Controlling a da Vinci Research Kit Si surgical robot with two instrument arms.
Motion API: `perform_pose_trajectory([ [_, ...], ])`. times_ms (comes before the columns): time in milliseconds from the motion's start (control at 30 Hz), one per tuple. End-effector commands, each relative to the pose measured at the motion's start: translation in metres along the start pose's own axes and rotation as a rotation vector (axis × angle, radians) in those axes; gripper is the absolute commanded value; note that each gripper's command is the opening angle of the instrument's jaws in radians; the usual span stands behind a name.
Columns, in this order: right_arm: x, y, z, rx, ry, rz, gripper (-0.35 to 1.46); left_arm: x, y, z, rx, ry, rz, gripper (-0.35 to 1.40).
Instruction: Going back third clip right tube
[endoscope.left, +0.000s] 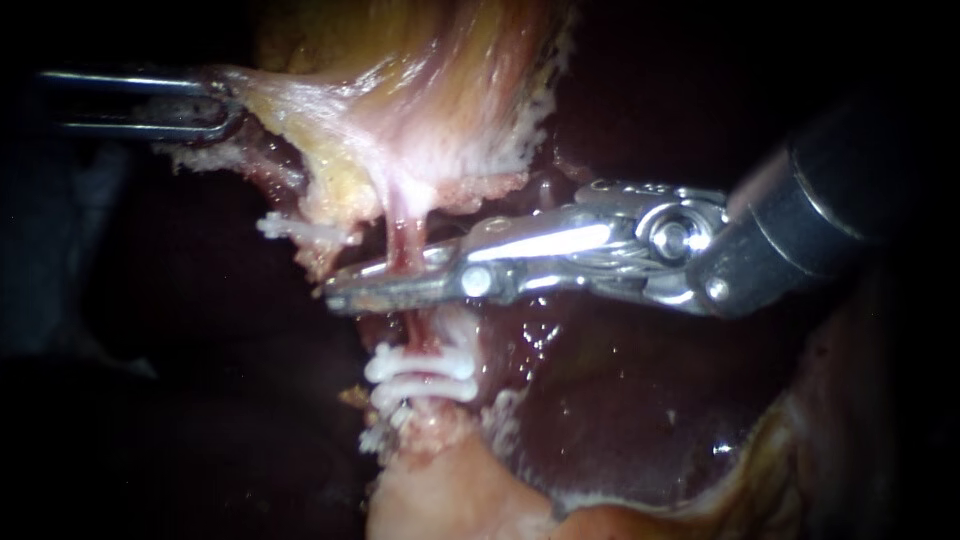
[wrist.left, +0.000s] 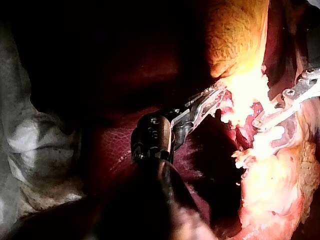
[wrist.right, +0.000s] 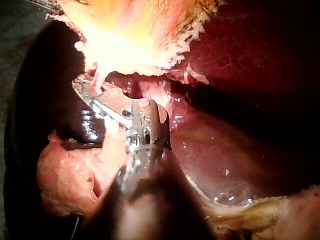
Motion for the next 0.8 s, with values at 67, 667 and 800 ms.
perform_pose_trajectory([
  [67, 0.0000, 0.0000, 0.0000, 0.000, 0.000, 0.001, -0.35, 0.0000, 0.0000, 0.0000, 0.000, -0.001, 0.000, -0.35],
  [667, -0.0005, 0.0016, 0.0002, -0.074, 0.028, -0.163, 0.48, -0.0001, 0.0001, 0.0000, 0.001, -0.001, 0.000, -0.35],
  [800, -0.0006, 0.0026, -0.0001, -0.144, 0.008, -0.265, 0.50, -0.0001, 0.0001, 0.0000, 0.001, 0.000, 0.000, -0.35],
])
